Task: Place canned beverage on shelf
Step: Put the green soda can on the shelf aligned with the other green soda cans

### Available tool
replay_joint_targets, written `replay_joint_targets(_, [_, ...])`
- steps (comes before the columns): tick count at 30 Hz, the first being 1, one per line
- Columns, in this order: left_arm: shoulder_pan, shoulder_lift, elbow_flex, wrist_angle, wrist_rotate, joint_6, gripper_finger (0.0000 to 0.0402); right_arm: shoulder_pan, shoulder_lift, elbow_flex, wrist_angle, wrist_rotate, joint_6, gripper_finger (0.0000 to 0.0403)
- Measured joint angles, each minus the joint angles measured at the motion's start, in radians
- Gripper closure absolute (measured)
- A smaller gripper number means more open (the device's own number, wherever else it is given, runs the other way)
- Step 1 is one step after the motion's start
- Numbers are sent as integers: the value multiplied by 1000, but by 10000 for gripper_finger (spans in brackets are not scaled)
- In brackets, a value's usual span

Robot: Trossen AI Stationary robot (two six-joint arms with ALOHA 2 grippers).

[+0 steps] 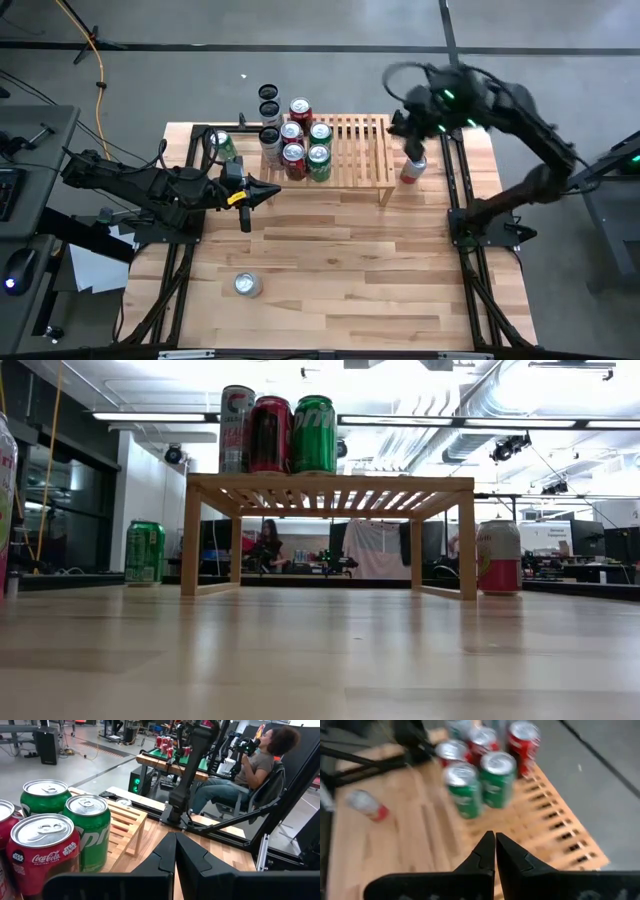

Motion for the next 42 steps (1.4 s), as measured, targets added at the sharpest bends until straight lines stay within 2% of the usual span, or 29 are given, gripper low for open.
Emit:
replay_joint_targets(4, [0, 0, 0, 0, 0, 9, 401, 193, -181, -211, 181, 115, 112, 403])
replay_joint_targets(8, [0, 0, 0, 22, 1, 9, 401, 384, -361, -551, 533, 247, 244, 403])
replay_joint_targets(12, [0, 0, 0, 57, 1, 17, 401, 501, -448, -842, 958, 256, 247, 403])
replay_joint_targets(16, [0, 0, 0, 106, 3, 45, 401, 546, -451, -1009, 1259, 255, 246, 403])
replay_joint_targets(22, [0, 0, 0, 123, 44, 53, 401, 549, -412, -1081, 1422, 249, 243, 403])
replay_joint_targets(28, [-1, 0, 0, 128, 281, 122, 401, 548, -376, -1069, 1446, 248, 239, 403])
replay_joint_targets(42, [0, 0, 0, 128, 234, 122, 401, 548, -364, -1067, 1477, 247, 239, 402])
